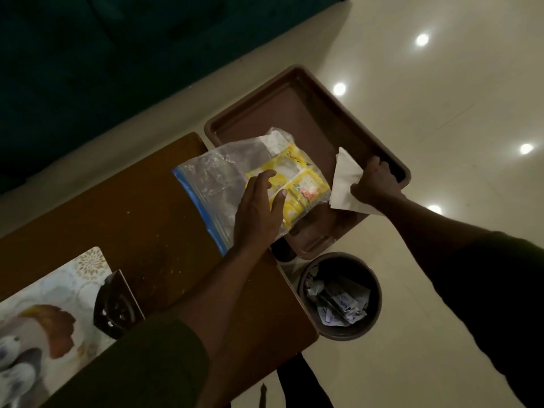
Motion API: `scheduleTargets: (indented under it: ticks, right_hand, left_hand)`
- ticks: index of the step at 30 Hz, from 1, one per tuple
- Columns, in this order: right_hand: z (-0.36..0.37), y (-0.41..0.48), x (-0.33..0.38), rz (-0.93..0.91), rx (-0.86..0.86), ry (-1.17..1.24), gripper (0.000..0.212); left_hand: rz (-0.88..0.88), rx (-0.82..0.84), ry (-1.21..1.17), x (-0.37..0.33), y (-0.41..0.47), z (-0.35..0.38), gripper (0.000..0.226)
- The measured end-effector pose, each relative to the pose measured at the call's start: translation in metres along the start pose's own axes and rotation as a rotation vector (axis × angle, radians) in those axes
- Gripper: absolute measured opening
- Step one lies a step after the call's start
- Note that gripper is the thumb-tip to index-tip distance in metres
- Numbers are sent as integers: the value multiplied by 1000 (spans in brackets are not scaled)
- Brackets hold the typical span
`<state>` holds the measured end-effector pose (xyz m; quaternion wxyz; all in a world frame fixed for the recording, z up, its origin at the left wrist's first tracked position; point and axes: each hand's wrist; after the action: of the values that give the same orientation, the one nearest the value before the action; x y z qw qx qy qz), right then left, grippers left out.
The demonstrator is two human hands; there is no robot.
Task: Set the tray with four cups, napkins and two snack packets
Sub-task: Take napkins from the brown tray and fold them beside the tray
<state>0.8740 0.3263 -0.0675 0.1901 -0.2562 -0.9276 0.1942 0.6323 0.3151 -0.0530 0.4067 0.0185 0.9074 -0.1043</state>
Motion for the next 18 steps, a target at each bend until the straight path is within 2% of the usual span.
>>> scheduleTargets:
  ticks: [2, 5, 9, 12, 14, 16, 18]
  right_hand:
    - [1, 1, -1, 41, 27, 57, 69]
    - [-5, 0, 4, 94, 44, 198, 62]
    - [-30, -8, 25, 81, -154, 309, 51]
    - [-48, -18, 58, 44, -239, 475, 51]
    - [-49, -24, 88, -4, -234, 570, 46]
    - [-37, -36, 123, -47, -136, 651, 42]
    - [-17, -53, 156, -93, 7, 771, 39]
  left_hand:
    - [-13, -12, 3, 5, 0, -2, 37]
    - [-19, -30, -14, 9, -4, -6, 36]
    - [-89, -71, -88, 8, -4, -8, 35]
    - [-255, -139, -248, 4, -1, -14, 29]
    - [-422, -153, -428, 4, 0, -24, 23]
    - [-610, -95, -643, 9, 1, -42, 18]
    - [-745, 41, -763, 16, -1, -61, 28]
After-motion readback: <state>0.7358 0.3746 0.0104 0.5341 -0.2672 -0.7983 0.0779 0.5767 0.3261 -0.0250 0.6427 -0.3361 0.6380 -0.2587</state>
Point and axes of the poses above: each hand's wrist, its own y-axis towards the middle knuckle, its own z-axis out of the palm, x = y × z, and after that the axes turned 8 degrees about -z, right-handed
